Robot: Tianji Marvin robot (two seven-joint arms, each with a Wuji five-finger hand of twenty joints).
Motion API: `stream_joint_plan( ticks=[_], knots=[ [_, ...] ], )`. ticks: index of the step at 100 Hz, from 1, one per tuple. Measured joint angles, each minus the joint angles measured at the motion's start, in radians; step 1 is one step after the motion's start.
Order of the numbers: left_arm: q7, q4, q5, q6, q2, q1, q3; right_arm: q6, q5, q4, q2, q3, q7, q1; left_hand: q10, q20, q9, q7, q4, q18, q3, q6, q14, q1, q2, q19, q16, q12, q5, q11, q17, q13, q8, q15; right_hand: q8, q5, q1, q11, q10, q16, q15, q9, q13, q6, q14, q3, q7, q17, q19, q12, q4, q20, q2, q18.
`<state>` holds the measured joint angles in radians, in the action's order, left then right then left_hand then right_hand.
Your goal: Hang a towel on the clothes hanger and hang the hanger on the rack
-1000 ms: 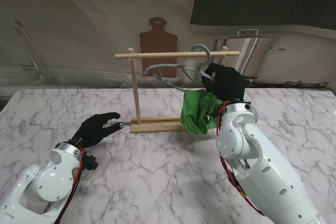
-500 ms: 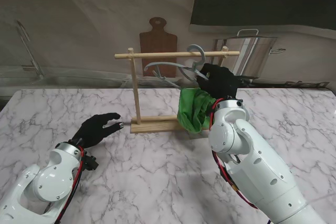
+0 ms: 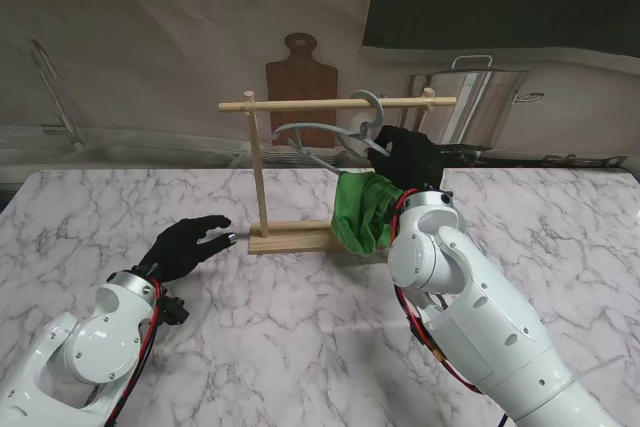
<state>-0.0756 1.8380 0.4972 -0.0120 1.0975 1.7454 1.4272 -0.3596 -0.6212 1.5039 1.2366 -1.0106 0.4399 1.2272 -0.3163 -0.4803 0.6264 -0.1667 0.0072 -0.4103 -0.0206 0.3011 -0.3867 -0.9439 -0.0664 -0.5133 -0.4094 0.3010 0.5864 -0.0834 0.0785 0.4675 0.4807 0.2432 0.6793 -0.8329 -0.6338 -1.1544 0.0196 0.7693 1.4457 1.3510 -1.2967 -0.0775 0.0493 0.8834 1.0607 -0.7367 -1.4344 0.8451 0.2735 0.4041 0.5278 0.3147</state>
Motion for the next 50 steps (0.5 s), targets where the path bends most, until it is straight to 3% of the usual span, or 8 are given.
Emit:
stream_joint_plan(
  ticks=[13, 14, 26, 35, 43, 50],
  knots=[
    [0.000, -0.001, 0.000, 0.001, 0.000, -0.002, -0.002, 0.019, -0.021, -0.002, -0.001, -0.001, 0.004, 0.010, 0.000, 0.000, 0.000, 0.000, 0.000, 0.000, 0.000, 0.000, 0.000, 0.000, 0.000, 0.000, 0.000, 0.000, 0.000, 0.000, 0.000, 0.000, 0.000, 0.000, 0.000, 0.013, -0.002, 0.018, 0.000, -0.055, -0.105, -0.034, 0.001, -0.029, 0.002, -0.046, -0.020, 0.091, 0.032, -0.004, -0.001, 0.000, -0.025, 0.002],
    [0.000, -0.001, -0.001, 0.001, 0.000, -0.002, -0.002, 0.020, -0.026, -0.002, -0.001, -0.001, 0.004, 0.012, 0.000, 0.000, 0.000, 0.000, 0.000, 0.000, 0.000, 0.000, 0.000, 0.000, 0.000, 0.000, 0.000, 0.000, 0.000, 0.000, 0.000, 0.000, 0.000, 0.000, -0.008, 0.027, -0.002, 0.040, 0.001, -0.096, -0.199, -0.060, 0.001, -0.047, 0.014, -0.070, -0.021, 0.128, 0.055, -0.018, -0.008, 0.000, -0.046, 0.004],
    [0.001, -0.002, -0.003, 0.000, 0.000, -0.004, -0.004, 0.031, -0.054, 0.009, -0.008, -0.006, -0.005, 0.029, 0.000, 0.000, 0.000, 0.000, 0.000, 0.000, 0.000, 0.000, 0.000, 0.000, 0.000, 0.000, 0.000, 0.000, 0.000, 0.000, 0.000, 0.000, 0.000, 0.000, -0.125, 0.057, 0.019, 0.163, 0.031, -0.173, -0.432, -0.164, 0.058, -0.098, 0.038, -0.118, -0.070, 0.208, 0.114, -0.084, -0.031, 0.020, -0.088, 0.005],
    [0.001, -0.002, -0.003, 0.000, 0.000, -0.005, -0.006, 0.038, -0.059, 0.023, -0.017, -0.010, -0.037, 0.043, 0.000, 0.000, 0.000, 0.000, 0.000, 0.000, 0.000, 0.000, 0.000, 0.000, 0.000, 0.000, 0.000, 0.000, 0.000, 0.000, 0.000, 0.000, 0.000, 0.000, -0.164, 0.076, 0.148, 0.274, 0.033, -0.182, -0.592, -0.285, 0.177, -0.099, 0.046, -0.155, -0.187, 0.272, 0.164, -0.149, -0.070, 0.035, -0.086, 0.007],
    [0.000, -0.003, -0.002, 0.000, 0.000, -0.006, -0.007, 0.051, -0.073, 0.031, -0.027, -0.015, -0.068, 0.053, 0.000, 0.000, 0.000, 0.000, 0.000, 0.000, 0.000, 0.000, 0.000, 0.000, 0.000, 0.000, 0.000, 0.000, 0.000, 0.000, 0.000, 0.000, 0.000, 0.000, -0.092, 0.086, 0.272, 0.387, 0.035, -0.211, -0.761, -0.406, 0.293, -0.083, 0.046, -0.179, -0.351, 0.339, 0.219, -0.226, -0.144, 0.047, -0.099, 0.009],
    [0.000, -0.003, -0.002, 0.000, 0.000, -0.007, -0.008, 0.062, -0.078, 0.032, -0.032, -0.017, -0.069, 0.060, 0.000, 0.000, 0.000, 0.000, 0.000, 0.000, 0.000, 0.000, 0.000, 0.000, 0.000, 0.000, 0.000, 0.000, 0.000, 0.000, 0.000, 0.000, 0.000, 0.000, -0.086, 0.138, 0.309, 0.455, 0.037, -0.245, -0.851, -0.489, 0.385, -0.071, 0.052, -0.246, -0.425, 0.388, 0.254, -0.279, -0.155, 0.048, -0.115, 0.009]
  ],
)
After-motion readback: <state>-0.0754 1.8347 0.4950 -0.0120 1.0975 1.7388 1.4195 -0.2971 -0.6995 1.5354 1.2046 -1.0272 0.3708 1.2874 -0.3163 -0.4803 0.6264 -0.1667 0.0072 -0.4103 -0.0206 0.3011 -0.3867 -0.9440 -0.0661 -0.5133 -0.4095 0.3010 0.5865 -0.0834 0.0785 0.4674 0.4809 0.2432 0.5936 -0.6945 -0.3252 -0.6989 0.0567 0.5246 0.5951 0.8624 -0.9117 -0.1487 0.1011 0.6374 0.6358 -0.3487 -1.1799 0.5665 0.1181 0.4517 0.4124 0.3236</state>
